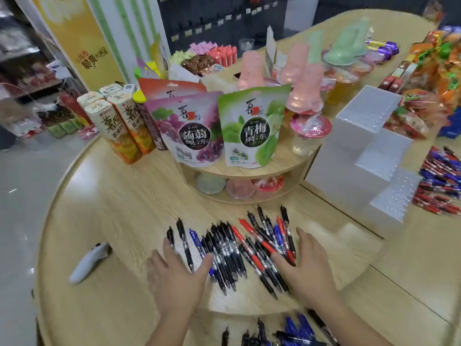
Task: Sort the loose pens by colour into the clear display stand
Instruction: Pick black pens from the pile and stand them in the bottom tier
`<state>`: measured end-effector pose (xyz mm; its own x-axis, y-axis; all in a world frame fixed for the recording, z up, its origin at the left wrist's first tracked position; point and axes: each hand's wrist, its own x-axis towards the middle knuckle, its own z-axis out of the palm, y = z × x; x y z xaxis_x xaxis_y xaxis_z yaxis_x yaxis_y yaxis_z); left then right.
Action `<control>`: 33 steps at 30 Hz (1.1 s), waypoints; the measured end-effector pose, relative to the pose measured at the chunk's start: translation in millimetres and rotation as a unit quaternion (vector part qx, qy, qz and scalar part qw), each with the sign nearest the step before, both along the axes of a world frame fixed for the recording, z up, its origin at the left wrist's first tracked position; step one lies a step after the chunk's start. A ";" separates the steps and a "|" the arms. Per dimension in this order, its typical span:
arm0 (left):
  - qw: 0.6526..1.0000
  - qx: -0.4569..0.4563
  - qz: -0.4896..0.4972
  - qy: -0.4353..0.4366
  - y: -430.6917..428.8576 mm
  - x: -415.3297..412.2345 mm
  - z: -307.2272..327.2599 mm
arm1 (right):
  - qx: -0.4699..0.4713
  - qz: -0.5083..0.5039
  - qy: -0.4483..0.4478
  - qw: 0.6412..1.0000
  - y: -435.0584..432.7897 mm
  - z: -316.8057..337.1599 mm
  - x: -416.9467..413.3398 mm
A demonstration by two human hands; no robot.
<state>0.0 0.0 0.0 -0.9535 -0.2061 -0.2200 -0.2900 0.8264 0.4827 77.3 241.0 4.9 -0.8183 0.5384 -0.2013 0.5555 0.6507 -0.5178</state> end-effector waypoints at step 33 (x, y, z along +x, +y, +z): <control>0.953 0.266 0.054 0.137 91.7 -9.5 -39.1 | -0.087 0.076 0.110 0.987 -76.4 -38.3 -79.2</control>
